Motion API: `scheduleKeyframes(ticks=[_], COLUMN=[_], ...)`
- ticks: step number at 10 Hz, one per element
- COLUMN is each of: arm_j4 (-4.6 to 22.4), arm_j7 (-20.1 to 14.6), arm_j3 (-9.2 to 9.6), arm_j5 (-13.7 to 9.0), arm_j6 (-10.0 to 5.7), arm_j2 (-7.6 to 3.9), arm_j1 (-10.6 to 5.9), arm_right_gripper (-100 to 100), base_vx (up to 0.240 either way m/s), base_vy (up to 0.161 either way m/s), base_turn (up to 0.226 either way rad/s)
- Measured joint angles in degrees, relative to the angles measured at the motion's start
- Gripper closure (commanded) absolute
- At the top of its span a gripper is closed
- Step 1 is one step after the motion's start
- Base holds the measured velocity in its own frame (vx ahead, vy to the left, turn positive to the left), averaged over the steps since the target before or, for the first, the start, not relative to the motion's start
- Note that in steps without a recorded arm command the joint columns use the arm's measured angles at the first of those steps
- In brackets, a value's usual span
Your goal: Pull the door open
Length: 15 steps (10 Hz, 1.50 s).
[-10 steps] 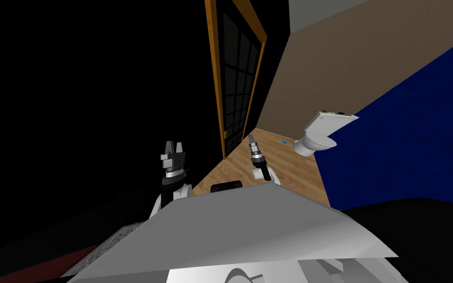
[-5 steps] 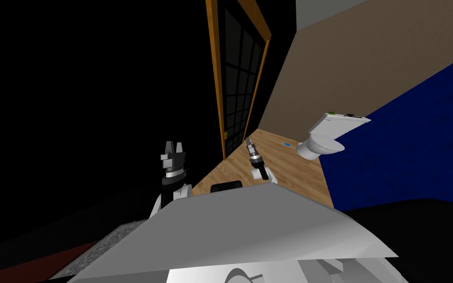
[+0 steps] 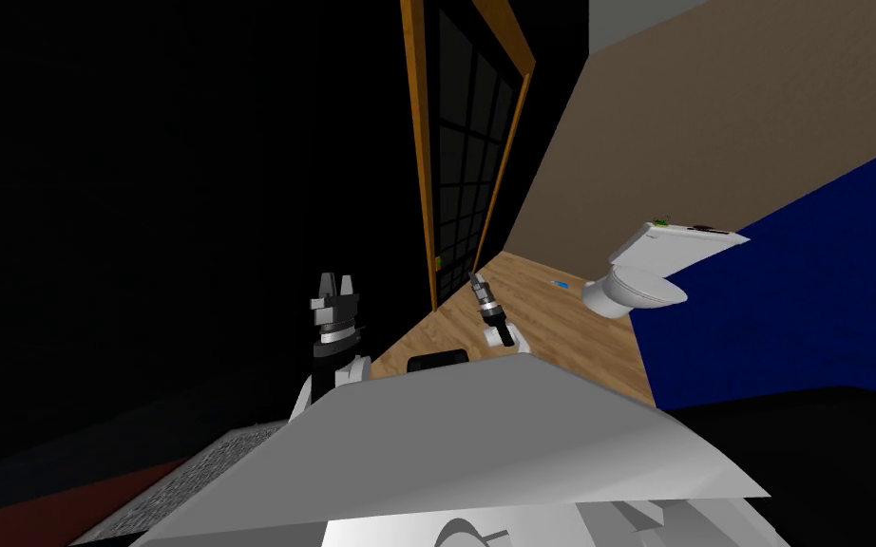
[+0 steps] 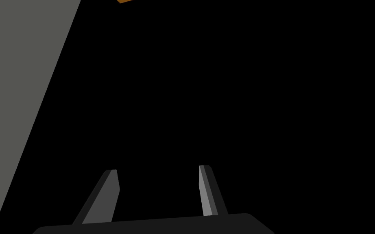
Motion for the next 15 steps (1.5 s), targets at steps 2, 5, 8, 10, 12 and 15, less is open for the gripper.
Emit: scheduleKeyframes(ticks=[2,5,8,10,12,15], arm_j4=[3.5,8.9,12.2,15.0,19.3,24.7], arm_j7=[2.6,6.7,9.5,11.3,13.7,17.9], arm_j3=[-0.24,-0.5,-0.56,-0.64,-1.03,-1.1], arm_j5=[0.9,2.5,3.6,4.2,4.9,6.5], arm_j6=[-1.23,-2.32,-3.38,-4.33,-5.74,-7.15], arm_j2=[-0.46,-0.76,-0.92,-0.8,-1.15,-1.07], arm_j1=[-0.75,-2.86,-3.5,-4.22,-5.73,-7.27], arm_right_gripper=[-100,-100,-100,-100,-100,-100], base_vx=[0.077,0.074,0.035,0.045,0.079,0.076], base_vy=[-0.093,-0.083,-0.06,-0.061,-0.076,-0.091], base_turn=[0.109,0.084,0.071,0.082,0.094,0.094])
